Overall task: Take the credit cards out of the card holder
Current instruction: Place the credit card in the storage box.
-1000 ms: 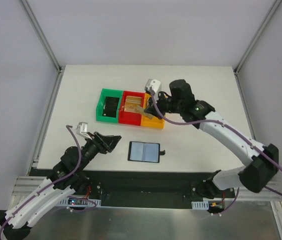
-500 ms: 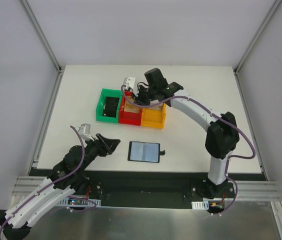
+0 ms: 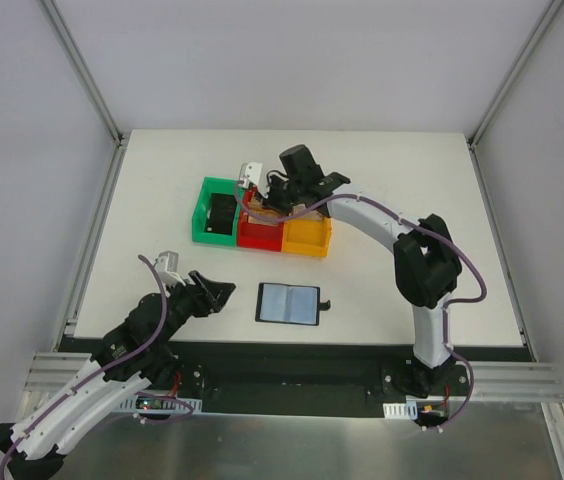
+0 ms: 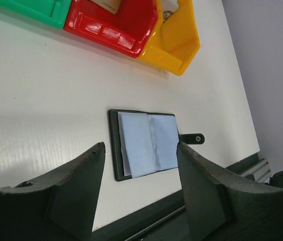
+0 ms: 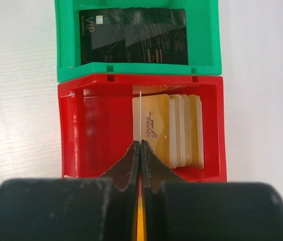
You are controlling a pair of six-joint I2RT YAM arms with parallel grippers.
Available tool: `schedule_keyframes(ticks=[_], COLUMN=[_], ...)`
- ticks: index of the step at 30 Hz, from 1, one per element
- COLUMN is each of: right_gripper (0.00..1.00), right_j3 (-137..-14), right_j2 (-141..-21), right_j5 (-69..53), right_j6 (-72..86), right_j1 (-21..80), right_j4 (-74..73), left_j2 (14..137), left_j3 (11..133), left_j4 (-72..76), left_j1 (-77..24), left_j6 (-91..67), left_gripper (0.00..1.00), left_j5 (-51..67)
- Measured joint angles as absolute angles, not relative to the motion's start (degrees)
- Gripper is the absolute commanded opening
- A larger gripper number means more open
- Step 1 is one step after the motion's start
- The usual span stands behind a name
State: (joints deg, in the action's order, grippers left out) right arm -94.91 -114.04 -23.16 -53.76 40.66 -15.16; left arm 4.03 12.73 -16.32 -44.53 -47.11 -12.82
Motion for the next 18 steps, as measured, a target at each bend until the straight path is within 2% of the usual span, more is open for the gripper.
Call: schedule_keyframes(ticks=[18], right_gripper=[0.00], right_j3=[-95.29], right_j2=[-120.55], right_j5=[-21.80], right_j6=[-58.61], right_j1=[41.78], right_j4=[-12.53], left_j2=[3.66], left_j3=[13.52], left_j4=[-18.74], left_j1=[-44.53], left_j6=[-46.96], left_gripper=[0.59], left_j5=[-14.76])
